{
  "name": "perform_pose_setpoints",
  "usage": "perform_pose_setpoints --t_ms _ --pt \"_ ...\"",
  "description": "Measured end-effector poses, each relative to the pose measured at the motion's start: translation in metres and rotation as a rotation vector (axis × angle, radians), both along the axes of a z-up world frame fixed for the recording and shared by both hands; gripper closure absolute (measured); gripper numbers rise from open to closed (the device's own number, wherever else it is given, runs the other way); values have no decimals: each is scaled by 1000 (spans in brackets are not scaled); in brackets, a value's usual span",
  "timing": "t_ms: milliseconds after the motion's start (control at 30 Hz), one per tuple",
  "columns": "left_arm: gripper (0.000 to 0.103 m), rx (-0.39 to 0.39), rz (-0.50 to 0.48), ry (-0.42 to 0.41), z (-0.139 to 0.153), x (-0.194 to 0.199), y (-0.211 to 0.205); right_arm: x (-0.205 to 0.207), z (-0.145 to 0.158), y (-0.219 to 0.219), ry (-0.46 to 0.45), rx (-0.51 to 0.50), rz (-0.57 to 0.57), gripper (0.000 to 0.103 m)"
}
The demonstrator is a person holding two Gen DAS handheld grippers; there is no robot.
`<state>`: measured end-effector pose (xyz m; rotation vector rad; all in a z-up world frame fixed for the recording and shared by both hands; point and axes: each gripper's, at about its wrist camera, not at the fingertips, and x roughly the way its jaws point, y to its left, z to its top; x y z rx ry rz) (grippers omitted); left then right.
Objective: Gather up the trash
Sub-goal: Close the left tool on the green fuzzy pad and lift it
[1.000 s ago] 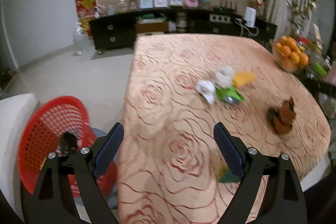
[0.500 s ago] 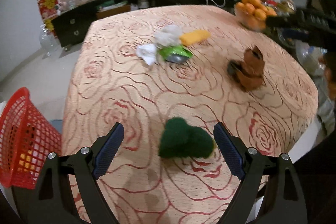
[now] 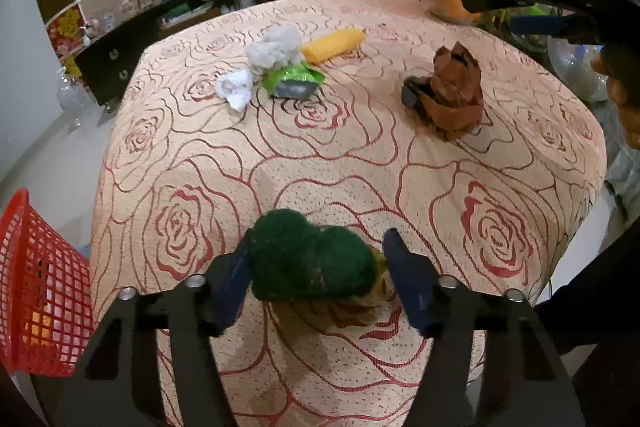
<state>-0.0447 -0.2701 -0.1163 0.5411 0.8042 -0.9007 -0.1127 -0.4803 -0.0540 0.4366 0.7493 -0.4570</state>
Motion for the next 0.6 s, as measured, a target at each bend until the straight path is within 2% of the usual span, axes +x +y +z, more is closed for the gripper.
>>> perform_pose_setpoints --t_ms 133,367,600 --pt "49 -7 7 10 1 4 1 5 -7 1 15 18 11 22" --pt "50 -28 39 2 9 12 8 14 -19 9 47 26 41 21" --pt "50 -90 121 9 28 30 27 24 -30 18 80 -1 67 14"
